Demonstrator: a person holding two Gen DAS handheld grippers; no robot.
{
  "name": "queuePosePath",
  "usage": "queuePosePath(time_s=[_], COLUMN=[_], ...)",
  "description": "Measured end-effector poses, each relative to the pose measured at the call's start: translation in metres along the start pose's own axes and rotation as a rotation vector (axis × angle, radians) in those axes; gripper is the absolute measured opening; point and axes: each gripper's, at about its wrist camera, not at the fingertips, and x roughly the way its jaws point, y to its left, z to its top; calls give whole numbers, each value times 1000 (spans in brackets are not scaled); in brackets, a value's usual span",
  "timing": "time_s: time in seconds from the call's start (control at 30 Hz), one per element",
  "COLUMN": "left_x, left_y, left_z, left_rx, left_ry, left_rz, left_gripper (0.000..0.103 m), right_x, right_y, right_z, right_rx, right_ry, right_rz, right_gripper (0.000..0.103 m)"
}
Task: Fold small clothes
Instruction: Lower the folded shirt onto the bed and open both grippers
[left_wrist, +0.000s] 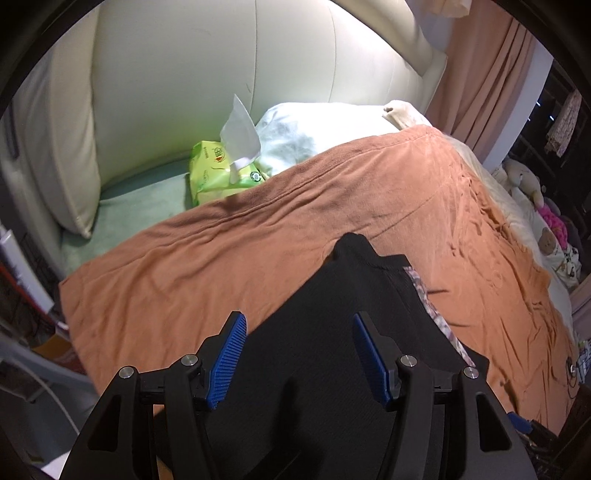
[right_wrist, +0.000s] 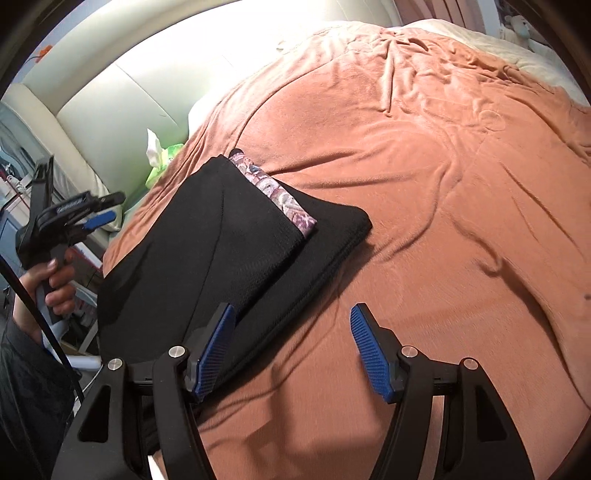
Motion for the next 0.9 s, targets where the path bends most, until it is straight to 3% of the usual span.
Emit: queuePosePath(time_s=[0.2,0.27,0.33,0.43,0.63,0.9], left_x=[-33,-48,-63,-86,-129,-170], left_y=[-17,-27,-37,-52,-84,-114], left_z=[-23,-29,-37,-51,-83,-118], left_rx=[-22,-27,-24,-18,6,45], left_ry=[15,7,-8,-34,-62,-67], left_rz=[-23,-29,-33,-46,-82,-113], left_gripper=[63,66,77,88,99,102], right_x=[-34,-54,-72,-104,-162,-226], right_y=[-5,-3,-1,2,6,4], right_z=[-8,-10,-12,-17,-36,-71], right_rx=[-11,-22,-33,-35,-36,-39], right_ry=[3,-5,-11,-30,-89,-145], right_rz=[-24,-32,-40,-57,-76,-80], right_gripper=[63,63,64,81,103,103])
